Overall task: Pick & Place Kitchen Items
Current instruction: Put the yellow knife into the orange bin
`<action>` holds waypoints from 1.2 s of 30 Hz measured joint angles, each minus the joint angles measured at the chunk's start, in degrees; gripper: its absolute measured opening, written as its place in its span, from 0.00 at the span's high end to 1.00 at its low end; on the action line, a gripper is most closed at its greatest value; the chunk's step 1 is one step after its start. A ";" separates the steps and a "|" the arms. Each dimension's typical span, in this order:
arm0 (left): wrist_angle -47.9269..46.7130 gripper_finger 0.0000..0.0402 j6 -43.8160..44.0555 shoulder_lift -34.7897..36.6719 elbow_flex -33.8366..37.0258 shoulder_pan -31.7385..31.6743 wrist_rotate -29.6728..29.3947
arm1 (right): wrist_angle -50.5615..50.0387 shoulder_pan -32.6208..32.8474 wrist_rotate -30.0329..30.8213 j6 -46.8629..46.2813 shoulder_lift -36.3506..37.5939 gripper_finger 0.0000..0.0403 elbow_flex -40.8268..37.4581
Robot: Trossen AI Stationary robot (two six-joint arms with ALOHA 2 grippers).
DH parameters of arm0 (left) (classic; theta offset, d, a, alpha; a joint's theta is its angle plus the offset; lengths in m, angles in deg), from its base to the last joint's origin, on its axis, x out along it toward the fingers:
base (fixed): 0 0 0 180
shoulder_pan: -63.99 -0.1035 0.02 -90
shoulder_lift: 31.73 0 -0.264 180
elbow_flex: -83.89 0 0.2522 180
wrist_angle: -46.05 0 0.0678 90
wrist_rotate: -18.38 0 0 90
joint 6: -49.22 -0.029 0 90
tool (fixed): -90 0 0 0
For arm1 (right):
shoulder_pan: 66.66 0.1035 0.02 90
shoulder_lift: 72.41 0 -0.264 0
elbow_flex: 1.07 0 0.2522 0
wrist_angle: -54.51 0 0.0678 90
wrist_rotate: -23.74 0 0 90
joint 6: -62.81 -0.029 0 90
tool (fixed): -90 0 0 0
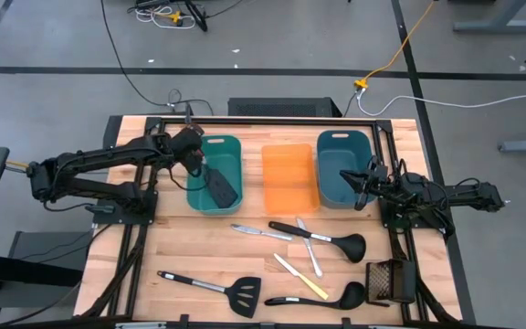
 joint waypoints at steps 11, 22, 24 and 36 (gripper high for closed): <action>-10.13 0.73 47.67 11.94 -13.12 19.33 14.08 | 0.04 0.00 -0.02 0.34 -0.02 0.92 0.01; 11.34 0.99 75.34 20.81 -5.45 33.14 28.24 | 0.07 0.00 -0.02 0.37 -0.02 0.92 0.02; 19.85 0.99 75.75 23.39 -0.79 34.59 27.94 | 0.07 0.00 -0.07 0.37 -0.02 0.92 0.00; 45.72 1.00 82.08 32.70 22.00 35.20 26.26 | 0.43 0.00 -0.66 0.37 -0.02 0.92 0.02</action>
